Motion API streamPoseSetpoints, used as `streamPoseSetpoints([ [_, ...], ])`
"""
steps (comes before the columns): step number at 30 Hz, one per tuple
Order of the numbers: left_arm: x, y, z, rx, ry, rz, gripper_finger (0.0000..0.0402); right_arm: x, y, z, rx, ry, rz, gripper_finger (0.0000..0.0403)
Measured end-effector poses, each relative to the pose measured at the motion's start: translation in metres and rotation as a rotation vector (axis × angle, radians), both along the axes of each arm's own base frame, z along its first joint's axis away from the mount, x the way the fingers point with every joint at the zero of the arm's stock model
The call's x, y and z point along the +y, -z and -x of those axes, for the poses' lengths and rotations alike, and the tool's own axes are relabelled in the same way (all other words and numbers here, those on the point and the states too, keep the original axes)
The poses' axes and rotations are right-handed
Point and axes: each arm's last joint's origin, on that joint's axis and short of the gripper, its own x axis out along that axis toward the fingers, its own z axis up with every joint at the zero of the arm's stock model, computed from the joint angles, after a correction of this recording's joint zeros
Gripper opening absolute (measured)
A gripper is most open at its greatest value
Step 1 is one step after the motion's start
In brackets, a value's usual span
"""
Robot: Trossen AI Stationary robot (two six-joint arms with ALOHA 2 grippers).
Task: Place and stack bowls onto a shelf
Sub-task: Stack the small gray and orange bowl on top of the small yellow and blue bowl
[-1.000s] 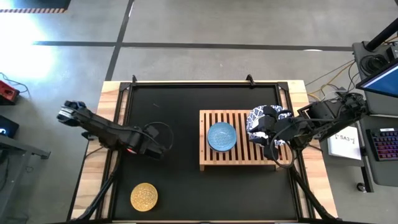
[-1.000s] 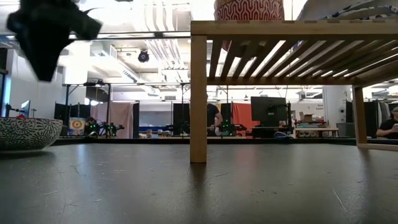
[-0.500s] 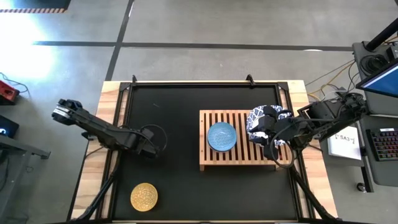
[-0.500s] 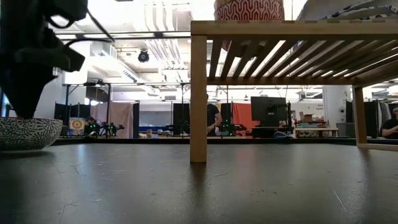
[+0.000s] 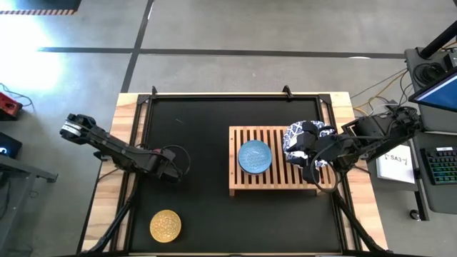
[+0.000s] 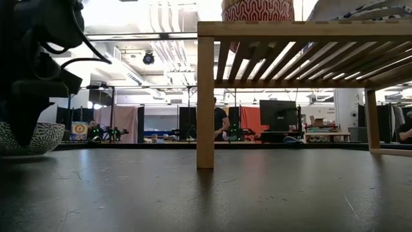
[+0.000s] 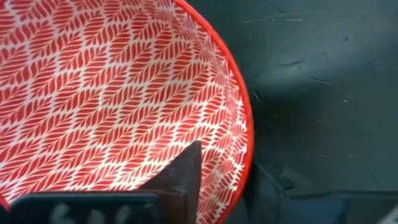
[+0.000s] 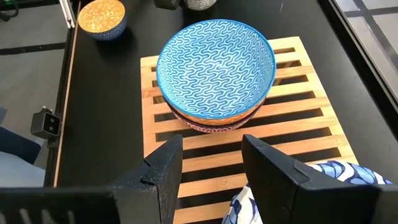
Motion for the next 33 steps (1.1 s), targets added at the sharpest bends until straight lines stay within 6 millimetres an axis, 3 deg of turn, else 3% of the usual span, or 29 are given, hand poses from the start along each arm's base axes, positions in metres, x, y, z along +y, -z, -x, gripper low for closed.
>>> streamPoseSetpoints([
  [4,0.0,0.0,0.0,-0.005,0.008,-0.001,0.0016,0.0,0.0,0.0,-0.002,0.0,-0.001,0.0155],
  [12,-0.005,-0.013,-0.016,-0.103,0.112,0.015,0.0005,0.0,0.0,-0.001,-0.002,0.0,-0.001,0.0155],
  [16,-0.01,-0.039,-0.033,-0.213,0.204,-0.028,0.0004,0.0,0.0,-0.001,-0.003,0.0,-0.001,0.0155],
  [23,-0.015,-0.103,-0.06,-0.42,0.37,-0.184,0.0003,0.001,0.0,-0.001,0.005,-0.029,-0.019,0.0155],
  [33,-0.019,-0.176,-0.075,-0.589,0.626,-0.32,0.0002,0.005,-0.011,-0.009,-0.137,-0.176,0.083,0.0155],
])
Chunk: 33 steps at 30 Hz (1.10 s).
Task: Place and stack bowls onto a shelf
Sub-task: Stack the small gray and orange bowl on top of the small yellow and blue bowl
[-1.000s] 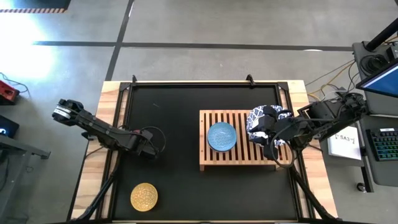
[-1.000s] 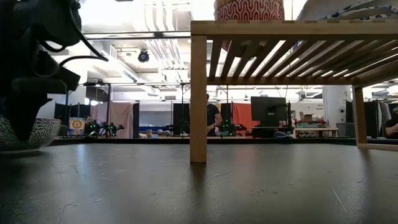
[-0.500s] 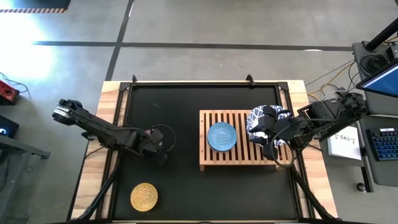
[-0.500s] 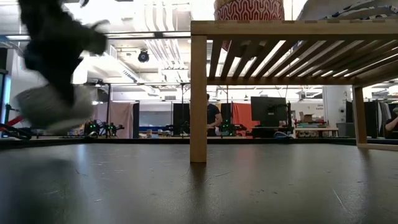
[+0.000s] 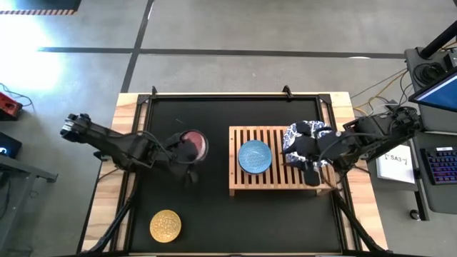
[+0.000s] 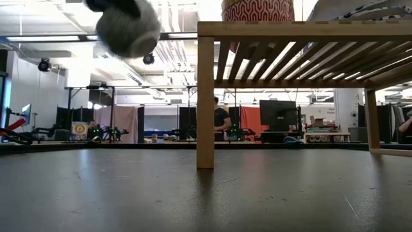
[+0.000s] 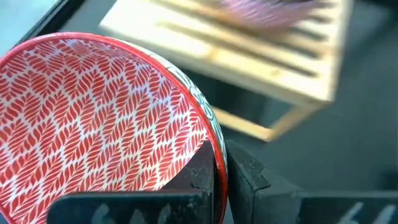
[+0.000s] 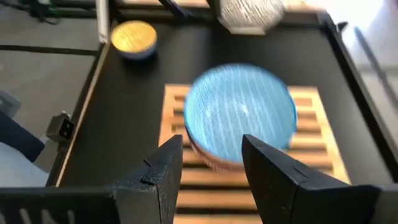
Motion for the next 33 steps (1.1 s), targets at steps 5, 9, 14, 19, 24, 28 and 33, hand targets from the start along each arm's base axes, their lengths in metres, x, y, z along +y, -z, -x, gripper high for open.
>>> streamPoseSetpoints([
  [5,-0.007,-0.028,-0.008,-0.007,0.288,-0.071,0.0002,0.004,-0.009,-0.006,-0.116,-0.111,0.051,0.0155],
  [9,-0.012,-0.043,-0.017,-0.021,0.444,-0.182,0.0002,0.004,-0.011,-0.007,-0.142,-0.122,0.062,0.0155],
  [14,-0.018,-0.055,-0.034,-0.029,0.571,-0.295,0.0002,0.004,-0.011,-0.007,-0.142,-0.127,0.071,0.0155],
  [19,-0.029,-0.059,-0.052,-0.014,0.77,-0.319,0.0002,0.004,-0.012,-0.007,-0.155,-0.162,0.125,0.0155],
  [24,-0.038,-0.07,-0.068,-0.026,0.939,-0.324,0.0003,0.006,-0.013,-0.008,-0.178,-0.268,0.175,0.0154],
  [28,-0.046,-0.083,-0.081,-0.088,1.098,-0.313,0.0003,0.013,-0.016,-0.011,-0.227,-0.422,0.122,0.0149],
  [33,-0.057,-0.094,-0.095,-0.142,1.299,-0.288,0.0003,0.02,-0.015,-0.018,-0.267,-0.59,0.103,0.0138],
])
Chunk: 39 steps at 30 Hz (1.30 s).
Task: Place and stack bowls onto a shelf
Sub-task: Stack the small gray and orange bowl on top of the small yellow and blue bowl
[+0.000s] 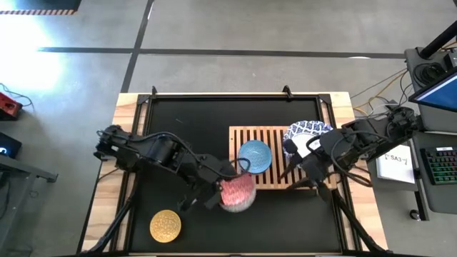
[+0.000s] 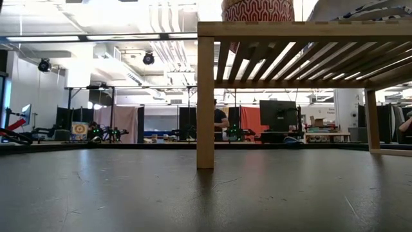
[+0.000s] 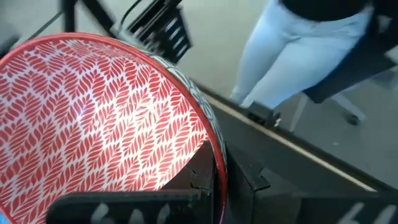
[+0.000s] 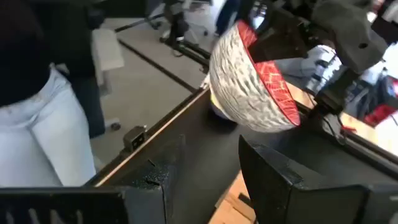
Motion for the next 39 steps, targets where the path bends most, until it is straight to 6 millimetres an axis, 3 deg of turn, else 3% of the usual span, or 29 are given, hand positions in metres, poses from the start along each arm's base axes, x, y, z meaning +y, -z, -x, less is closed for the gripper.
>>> streamPoseSetpoints([
  [5,-0.009,-0.004,-0.015,-0.031,0.138,0.032,0.0003,0.003,-0.002,-0.006,-0.019,-0.037,0.029,0.0135],
  [10,-0.016,0.012,-0.034,-0.04,0.208,-0.015,0.0003,0.008,0.001,-0.014,0.014,-0.092,-0.002,0.0134],
  [15,-0.018,0.02,-0.04,-0.067,0.291,-0.053,0.0003,0.015,0.008,-0.022,0.057,-0.216,-0.043,0.0134],
  [20,-0.022,0.027,-0.049,-0.119,0.412,-0.023,0.0003,0.022,0.015,-0.035,0.065,-0.234,-0.045,0.0134],
  [27,-0.023,0.041,-0.058,-0.093,0.435,-0.035,0.0003,0.029,0.025,-0.05,0.073,-0.261,-0.04,0.0134],
  [39,-0.018,0.04,-0.06,-0.127,0.46,-0.055,0.0004,0.05,0.034,-0.054,0.081,-0.396,-0.032,0.0134],
])
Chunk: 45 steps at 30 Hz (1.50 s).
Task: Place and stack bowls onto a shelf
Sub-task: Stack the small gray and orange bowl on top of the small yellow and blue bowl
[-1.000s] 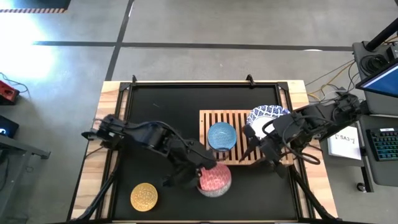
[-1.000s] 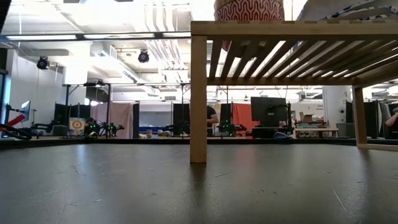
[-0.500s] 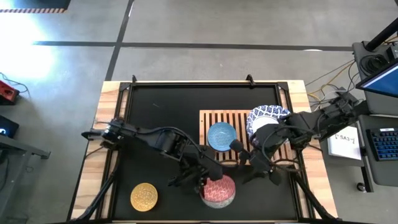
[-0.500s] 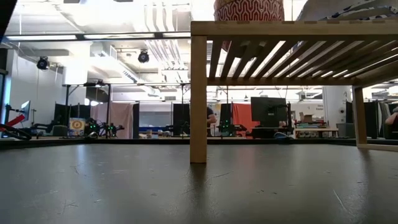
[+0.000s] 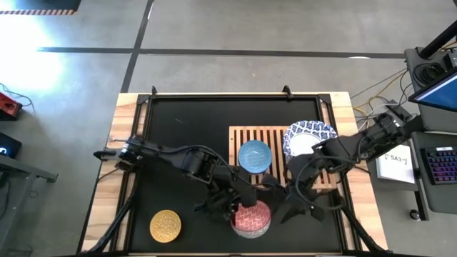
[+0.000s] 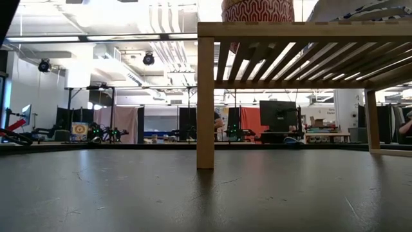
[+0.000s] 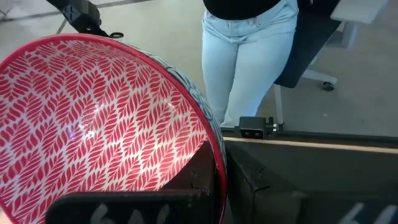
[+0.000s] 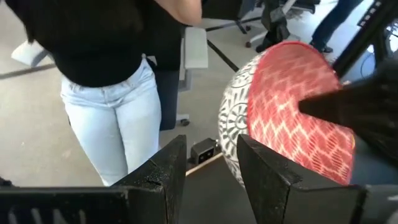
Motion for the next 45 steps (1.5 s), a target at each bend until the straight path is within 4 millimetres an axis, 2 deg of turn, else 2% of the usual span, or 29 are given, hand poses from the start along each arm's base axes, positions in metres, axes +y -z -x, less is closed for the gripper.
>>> streamPoseSetpoints([
  [7,0.005,-0.001,-0.003,-0.058,0.06,0.007,0.0004,0.007,0.006,-0.004,-0.021,-0.035,0.025,0.0134],
  [10,0.008,0.001,-0.005,-0.03,0.043,0.027,0.0004,0.004,0.005,0.001,0.001,-0.025,0.041,0.0134],
  [16,0.007,0.008,-0.005,0.015,0.03,0.031,0.0004,-0.005,-0.013,0.014,-0.089,0.045,0.034,0.0134],
  [24,0.011,0.003,-0.01,-0.082,0.076,0.042,0.0004,-0.001,-0.006,0.003,-0.089,0.07,0.055,0.0134],
  [37,0.02,0.003,-0.014,-0.111,0.095,0.055,0.0004,0.006,0.007,-0.009,-0.073,0.058,0.083,0.0134],
  [41,0.021,0.004,-0.014,-0.104,0.094,0.054,0.0005,0.006,0.008,-0.009,-0.064,0.048,0.085,0.0118],
  [45,0.022,0.004,-0.014,-0.112,0.101,0.051,0.0013,0.006,0.008,-0.009,-0.064,0.031,0.082,0.0078],
])
